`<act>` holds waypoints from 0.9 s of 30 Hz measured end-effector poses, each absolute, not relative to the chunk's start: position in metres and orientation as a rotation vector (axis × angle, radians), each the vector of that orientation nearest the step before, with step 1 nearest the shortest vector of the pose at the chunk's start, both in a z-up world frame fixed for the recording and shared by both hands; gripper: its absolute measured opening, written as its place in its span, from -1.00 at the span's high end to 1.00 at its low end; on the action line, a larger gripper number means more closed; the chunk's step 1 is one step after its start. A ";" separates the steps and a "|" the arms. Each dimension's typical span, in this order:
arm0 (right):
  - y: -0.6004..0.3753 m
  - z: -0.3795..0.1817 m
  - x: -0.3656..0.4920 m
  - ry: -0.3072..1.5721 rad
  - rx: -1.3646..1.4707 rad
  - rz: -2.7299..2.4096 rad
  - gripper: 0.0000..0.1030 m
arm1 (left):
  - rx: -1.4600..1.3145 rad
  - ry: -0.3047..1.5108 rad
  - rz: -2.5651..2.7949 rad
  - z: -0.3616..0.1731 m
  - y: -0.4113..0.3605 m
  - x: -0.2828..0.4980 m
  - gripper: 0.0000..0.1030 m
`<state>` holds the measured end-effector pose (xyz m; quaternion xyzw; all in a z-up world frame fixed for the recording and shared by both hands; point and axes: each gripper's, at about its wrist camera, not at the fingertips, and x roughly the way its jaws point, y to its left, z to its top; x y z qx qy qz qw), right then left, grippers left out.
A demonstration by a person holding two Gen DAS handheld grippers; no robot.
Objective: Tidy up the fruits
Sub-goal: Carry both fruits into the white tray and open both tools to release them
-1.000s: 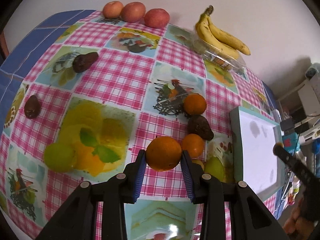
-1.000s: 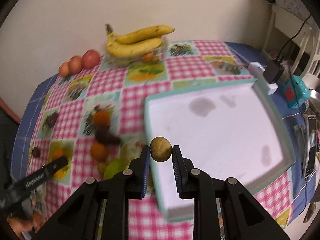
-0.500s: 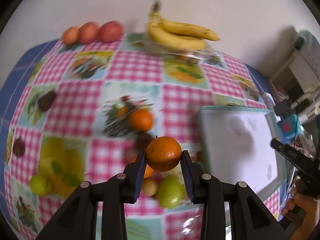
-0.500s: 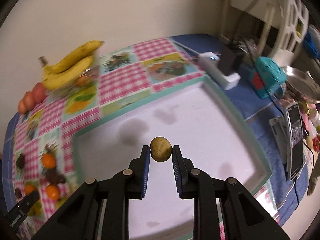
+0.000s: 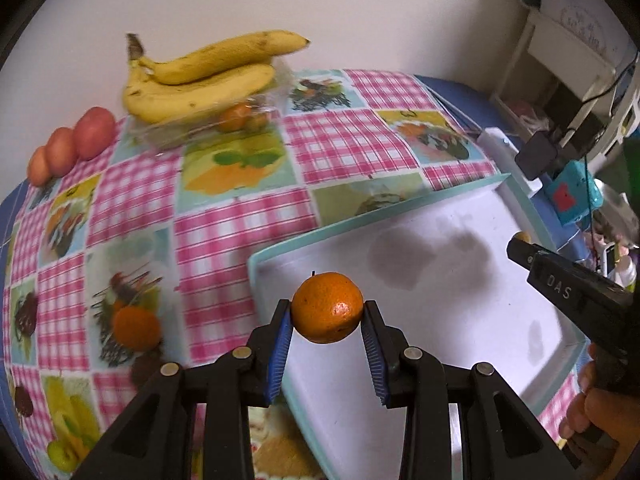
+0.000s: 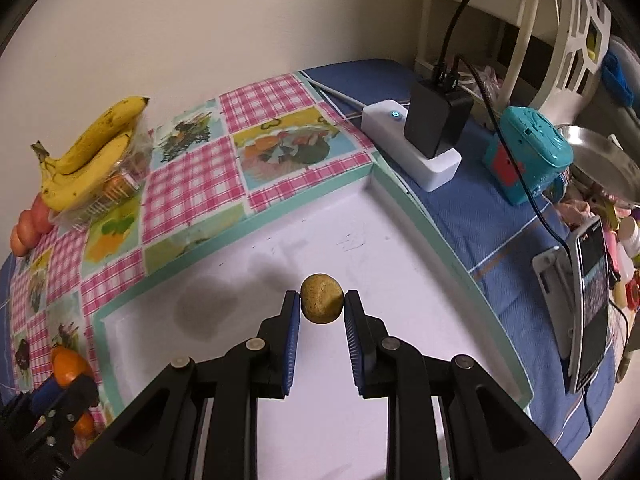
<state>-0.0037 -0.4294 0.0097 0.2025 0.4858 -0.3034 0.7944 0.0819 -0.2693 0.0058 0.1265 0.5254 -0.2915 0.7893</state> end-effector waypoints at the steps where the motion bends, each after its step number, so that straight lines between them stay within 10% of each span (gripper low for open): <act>1: -0.432 0.007 -0.003 1.047 0.434 -0.656 0.54 | 0.279 1.132 -0.631 0.003 -0.273 0.082 0.28; 23: -0.447 -0.022 -0.003 1.111 0.445 -0.670 0.54 | 0.337 1.174 -0.605 -0.029 -0.286 0.086 0.23; 27: -0.448 -0.020 -0.004 1.113 0.453 -0.672 0.54 | 0.325 1.173 -0.611 -0.023 -0.284 0.081 -0.17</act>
